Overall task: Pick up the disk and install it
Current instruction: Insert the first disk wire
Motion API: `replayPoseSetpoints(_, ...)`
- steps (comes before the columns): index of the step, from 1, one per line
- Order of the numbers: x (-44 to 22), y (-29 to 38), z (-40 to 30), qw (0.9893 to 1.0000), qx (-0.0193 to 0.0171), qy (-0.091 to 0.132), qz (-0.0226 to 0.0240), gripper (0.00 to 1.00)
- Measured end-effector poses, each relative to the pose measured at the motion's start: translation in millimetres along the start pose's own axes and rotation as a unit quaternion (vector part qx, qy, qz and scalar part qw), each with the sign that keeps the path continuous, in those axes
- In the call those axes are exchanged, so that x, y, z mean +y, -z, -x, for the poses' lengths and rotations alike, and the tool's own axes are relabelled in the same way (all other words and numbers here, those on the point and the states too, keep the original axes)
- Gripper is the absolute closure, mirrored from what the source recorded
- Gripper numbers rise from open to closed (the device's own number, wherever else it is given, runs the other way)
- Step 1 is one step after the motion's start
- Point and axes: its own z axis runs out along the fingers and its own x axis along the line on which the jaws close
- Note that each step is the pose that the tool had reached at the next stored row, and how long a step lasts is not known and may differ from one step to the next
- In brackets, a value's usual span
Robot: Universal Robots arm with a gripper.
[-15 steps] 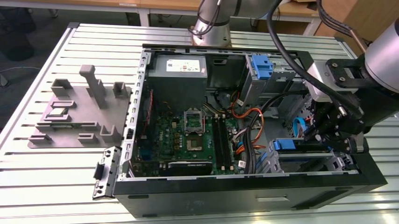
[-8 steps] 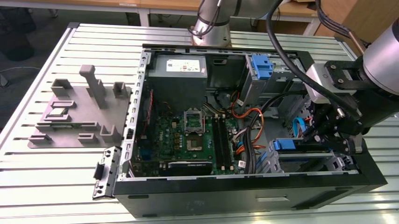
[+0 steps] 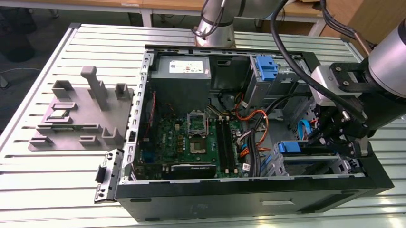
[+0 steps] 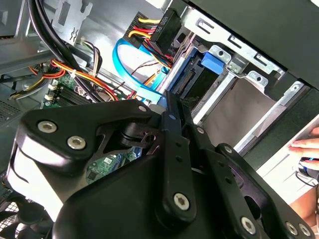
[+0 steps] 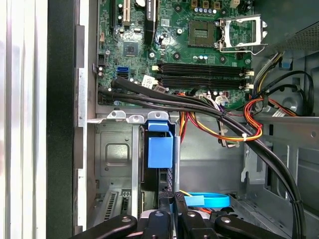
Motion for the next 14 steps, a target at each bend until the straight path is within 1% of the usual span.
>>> replayPoseSetpoints(10,0.0,-1.5,-0.2,1.0000,0.0002,0.000,0.0000,0.84)
replayPoseSetpoints(14,0.1,-4.3,-0.5,1.0000,0.0009,0.000,0.0000,0.84)
